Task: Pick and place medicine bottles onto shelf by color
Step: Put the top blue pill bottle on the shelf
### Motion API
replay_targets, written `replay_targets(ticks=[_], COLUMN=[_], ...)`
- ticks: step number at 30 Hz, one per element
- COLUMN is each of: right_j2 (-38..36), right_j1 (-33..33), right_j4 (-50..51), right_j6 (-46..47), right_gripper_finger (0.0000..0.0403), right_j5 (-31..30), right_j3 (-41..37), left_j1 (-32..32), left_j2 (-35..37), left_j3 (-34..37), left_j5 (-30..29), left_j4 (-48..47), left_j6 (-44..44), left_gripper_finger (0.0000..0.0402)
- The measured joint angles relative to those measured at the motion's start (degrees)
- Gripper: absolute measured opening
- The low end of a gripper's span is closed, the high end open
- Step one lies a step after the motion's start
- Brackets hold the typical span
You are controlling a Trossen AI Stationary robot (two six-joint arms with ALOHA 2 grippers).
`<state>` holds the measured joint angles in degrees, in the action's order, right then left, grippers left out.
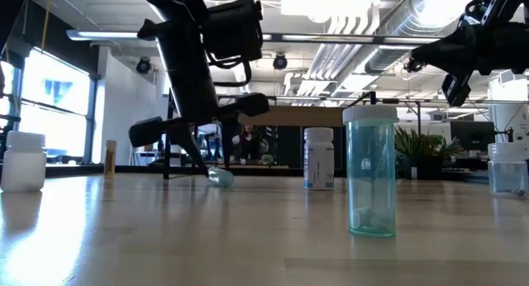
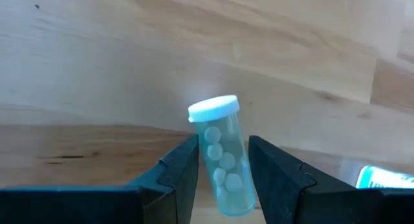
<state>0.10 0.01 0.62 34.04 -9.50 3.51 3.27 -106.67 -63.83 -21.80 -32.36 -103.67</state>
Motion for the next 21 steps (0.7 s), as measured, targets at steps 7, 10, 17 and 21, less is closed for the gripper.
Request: replay_targets(ticks=[7,10,17,21], right_j2=[0.0,0.0,0.0,0.0], right_j1=[0.0,0.0,0.0,0.0], right_j4=[0.0,-0.02,-0.02,-0.17], right_j6=[0.0,0.0,0.0,0.0], right_gripper_finger=[0.0,0.0,0.0,0.0], right_j5=[-0.02,-0.06,-0.04,-0.04], right_j3=[0.0,0.0,0.0,0.0], left_j1=[0.64,0.98,1.77,1.7], left_j2=[0.0,0.02,-0.5,-1.03], left_j3=[0.0,0.0,0.24,0.13], left_j5=[3.86,4.37,8.73,9.0], left_j4=[-3.23,-4.37,-7.16,-7.8], left_j6=[3.61,5.18,9.87,12.11], left_gripper_finger=[0.0126,0.0126,0.0126,0.0117])
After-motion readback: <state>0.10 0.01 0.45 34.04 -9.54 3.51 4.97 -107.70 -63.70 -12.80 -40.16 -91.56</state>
